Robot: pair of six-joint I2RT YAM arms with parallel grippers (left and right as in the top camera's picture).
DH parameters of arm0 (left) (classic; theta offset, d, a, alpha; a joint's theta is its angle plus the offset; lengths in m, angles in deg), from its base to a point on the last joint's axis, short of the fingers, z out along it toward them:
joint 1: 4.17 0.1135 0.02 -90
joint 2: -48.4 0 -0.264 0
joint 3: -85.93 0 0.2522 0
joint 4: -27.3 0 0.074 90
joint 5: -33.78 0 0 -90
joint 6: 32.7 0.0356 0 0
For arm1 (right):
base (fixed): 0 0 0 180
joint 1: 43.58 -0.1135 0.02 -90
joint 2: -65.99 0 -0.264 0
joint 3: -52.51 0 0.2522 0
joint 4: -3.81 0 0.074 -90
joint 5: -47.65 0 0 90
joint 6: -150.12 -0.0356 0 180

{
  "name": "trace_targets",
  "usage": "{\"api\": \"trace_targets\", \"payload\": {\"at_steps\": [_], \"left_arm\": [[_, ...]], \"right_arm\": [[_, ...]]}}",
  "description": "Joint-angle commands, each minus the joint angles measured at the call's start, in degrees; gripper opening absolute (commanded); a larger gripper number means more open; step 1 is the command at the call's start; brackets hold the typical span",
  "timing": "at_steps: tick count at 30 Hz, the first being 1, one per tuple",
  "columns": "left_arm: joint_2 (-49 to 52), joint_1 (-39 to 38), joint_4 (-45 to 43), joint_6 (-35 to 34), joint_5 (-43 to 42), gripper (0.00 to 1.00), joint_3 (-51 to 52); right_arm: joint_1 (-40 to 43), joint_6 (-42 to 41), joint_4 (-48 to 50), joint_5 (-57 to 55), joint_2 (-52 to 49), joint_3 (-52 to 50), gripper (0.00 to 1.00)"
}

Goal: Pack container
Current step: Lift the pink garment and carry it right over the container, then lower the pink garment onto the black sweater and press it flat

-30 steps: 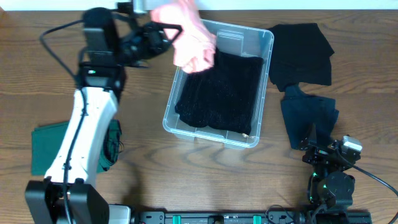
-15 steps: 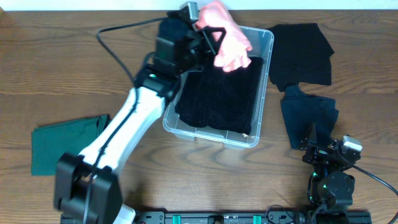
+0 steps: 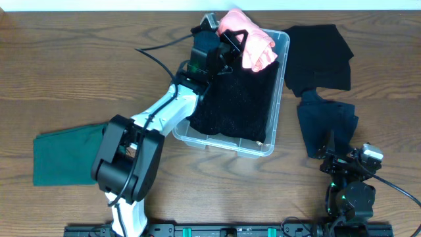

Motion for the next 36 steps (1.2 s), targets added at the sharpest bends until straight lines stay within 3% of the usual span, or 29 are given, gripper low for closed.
{"api": "trace_targets", "payload": {"at_steps": [1,16,22,27,36], "left_arm": [[1.70,-0.33,-1.42,-5.03,2.40,0.06,-0.50],[3.08,-2.10,0.94,-8.00,-0.81,0.08,-0.50],[2.97,-2.10,0.63,-9.94,-4.13,0.30,-0.50],[1.92,-2.10,-0.85,-9.88,-5.60,0.36,-0.50],[-1.14,-1.81,2.49,-9.03,-5.84,0.38,-0.50]], "right_arm": [[0.26,-0.59,-0.07,0.02,0.24,-0.20,0.99],[0.26,-0.57,-0.07,0.00,0.24,-0.20,0.99],[0.26,-0.59,-0.07,0.02,0.24,-0.20,0.99],[0.26,-0.59,-0.07,0.02,0.24,-0.20,0.99],[0.26,-0.59,-0.07,0.02,0.24,-0.20,0.99]]}}
